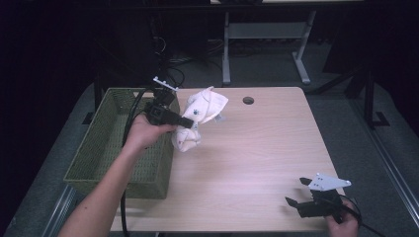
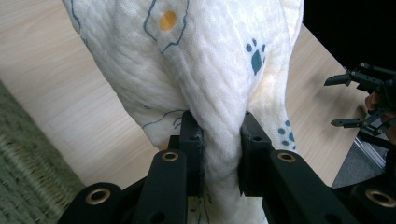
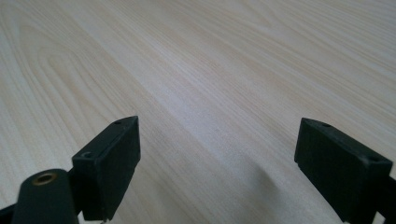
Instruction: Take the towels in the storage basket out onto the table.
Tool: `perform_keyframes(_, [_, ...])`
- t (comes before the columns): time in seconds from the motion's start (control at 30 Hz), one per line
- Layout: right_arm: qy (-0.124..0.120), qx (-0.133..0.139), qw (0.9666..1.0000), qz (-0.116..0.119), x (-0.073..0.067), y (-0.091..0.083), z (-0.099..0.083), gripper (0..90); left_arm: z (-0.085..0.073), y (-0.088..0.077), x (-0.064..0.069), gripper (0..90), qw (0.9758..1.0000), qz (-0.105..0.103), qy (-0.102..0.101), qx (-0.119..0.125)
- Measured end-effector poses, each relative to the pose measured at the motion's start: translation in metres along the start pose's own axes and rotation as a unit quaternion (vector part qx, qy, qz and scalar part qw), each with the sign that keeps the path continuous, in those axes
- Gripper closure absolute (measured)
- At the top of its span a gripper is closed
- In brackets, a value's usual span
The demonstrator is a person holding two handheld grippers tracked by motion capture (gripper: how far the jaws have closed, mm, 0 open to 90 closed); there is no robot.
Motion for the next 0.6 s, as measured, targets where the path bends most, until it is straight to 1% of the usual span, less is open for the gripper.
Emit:
perform_keyframes(0.1, [0.000,0.000,1.0000,0.000,0.000,-0.001,0.000,14.0,0.003,0.007,0.004,75.2,1.0000,-0.004,0.003,-0.004])
perform_keyframes(0.13, [-0.002,0.000,1.0000,0.000,0.001,-0.001,0.000,14.0,0.004,0.008,0.005,75.2,0.9999,-0.005,0.008,-0.009])
perform_keyframes(0.33, [0.001,0.001,1.0000,0.001,0.000,-0.001,0.000,14.0,0.010,0.019,0.014,75.2,0.9996,-0.008,0.019,-0.018])
perform_keyframes(0.6, [-0.002,0.000,1.0000,0.002,0.000,-0.001,0.000,14.0,0.016,0.032,0.022,75.1,0.9993,-0.011,0.025,-0.024])
Point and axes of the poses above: each handheld gripper's, and its own axes: y roughly forward along the jaws, z roughly out of its top, x roughly to its right, the point moved 1 cm from there along y, roughly forward along the jaws, and after that the axes turned 2 degrees about z, right-handed, at the moved point
